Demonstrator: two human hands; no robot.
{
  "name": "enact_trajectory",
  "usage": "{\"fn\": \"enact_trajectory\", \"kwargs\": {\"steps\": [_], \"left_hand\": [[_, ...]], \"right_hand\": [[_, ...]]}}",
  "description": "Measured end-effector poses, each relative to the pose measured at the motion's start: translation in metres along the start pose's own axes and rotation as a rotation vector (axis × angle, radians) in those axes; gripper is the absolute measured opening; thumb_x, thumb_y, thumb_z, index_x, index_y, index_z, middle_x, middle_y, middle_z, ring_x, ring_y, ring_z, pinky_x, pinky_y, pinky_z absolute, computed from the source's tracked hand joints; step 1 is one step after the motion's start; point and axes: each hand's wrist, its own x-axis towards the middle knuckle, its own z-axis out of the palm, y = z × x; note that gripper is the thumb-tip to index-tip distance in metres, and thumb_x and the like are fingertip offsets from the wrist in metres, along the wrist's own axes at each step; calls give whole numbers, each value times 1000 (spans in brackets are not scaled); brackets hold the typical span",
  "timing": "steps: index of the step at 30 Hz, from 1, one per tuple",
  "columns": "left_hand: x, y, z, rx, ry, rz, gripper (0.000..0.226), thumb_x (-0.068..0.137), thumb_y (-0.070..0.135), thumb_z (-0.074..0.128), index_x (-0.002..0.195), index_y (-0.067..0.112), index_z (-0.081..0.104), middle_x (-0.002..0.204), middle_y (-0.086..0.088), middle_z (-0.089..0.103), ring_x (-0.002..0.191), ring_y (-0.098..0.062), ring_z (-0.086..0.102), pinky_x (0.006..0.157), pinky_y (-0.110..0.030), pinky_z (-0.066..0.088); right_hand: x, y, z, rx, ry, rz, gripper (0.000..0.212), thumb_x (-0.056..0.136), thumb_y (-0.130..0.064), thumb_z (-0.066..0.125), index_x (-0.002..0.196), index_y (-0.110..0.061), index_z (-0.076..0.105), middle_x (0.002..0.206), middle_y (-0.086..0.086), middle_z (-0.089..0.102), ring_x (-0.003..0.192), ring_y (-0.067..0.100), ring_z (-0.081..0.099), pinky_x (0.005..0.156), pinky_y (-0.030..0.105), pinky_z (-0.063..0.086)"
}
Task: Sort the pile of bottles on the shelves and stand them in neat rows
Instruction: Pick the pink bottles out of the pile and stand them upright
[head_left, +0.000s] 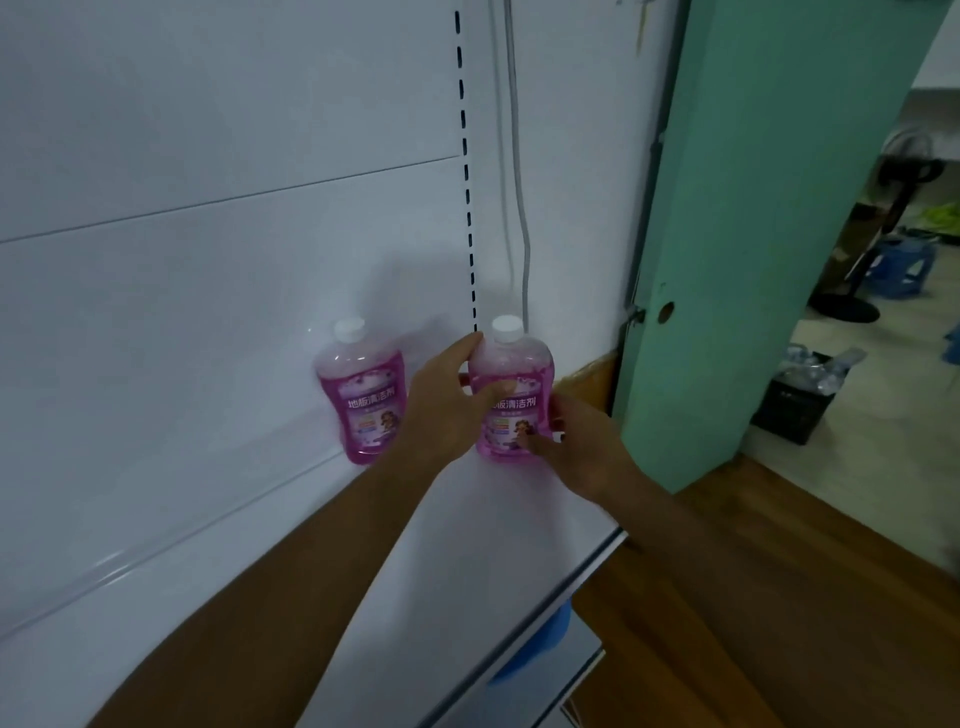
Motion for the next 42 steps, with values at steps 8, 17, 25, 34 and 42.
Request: {"fn": "enact_trajectory", "kwargs": {"steps": [8,17,25,34,42], "left_hand": [[-5,0,-1,68,-31,-26,72,83,33,72,145,18,38,139,-1,52,118,-18,56,97,-36,50],[-67,-3,-56,193,22,-61,65,86,32,69,143,19,40,134,-2,56,114,-19,58,96,-31,48],[-172,-19,-184,470,88,-127,57,89,47,59,141,29,42,138,7,53,121,-14,52,100,-27,41],[-315,-40,-346,673,258,-300,54,88,45,61,136,25,47,126,2,61,112,-17,57,96,-33,45],[-405,-57,-412,929,334,-522,55,87,49,59,134,24,46,126,-6,59,110,-25,56,92,-46,48]], "right_hand": [[1,8,10,-13,1,29,41,87,-29,69,122,-15,54,111,1,62,94,11,55,76,16,42],[-44,-20,29,-496,23,91,60,90,-52,52,136,-15,40,132,9,50,118,28,51,94,41,48],[-85,-133,124,-381,-213,-137,66,92,-58,47,144,-18,36,149,4,39,133,23,41,108,40,37],[-149,-263,258,-284,-378,-496,64,91,-48,56,145,-18,36,150,2,37,135,21,38,108,37,34],[-194,-334,335,-89,-584,-716,59,79,-31,72,132,-20,47,125,2,57,113,21,54,91,44,52]]}}
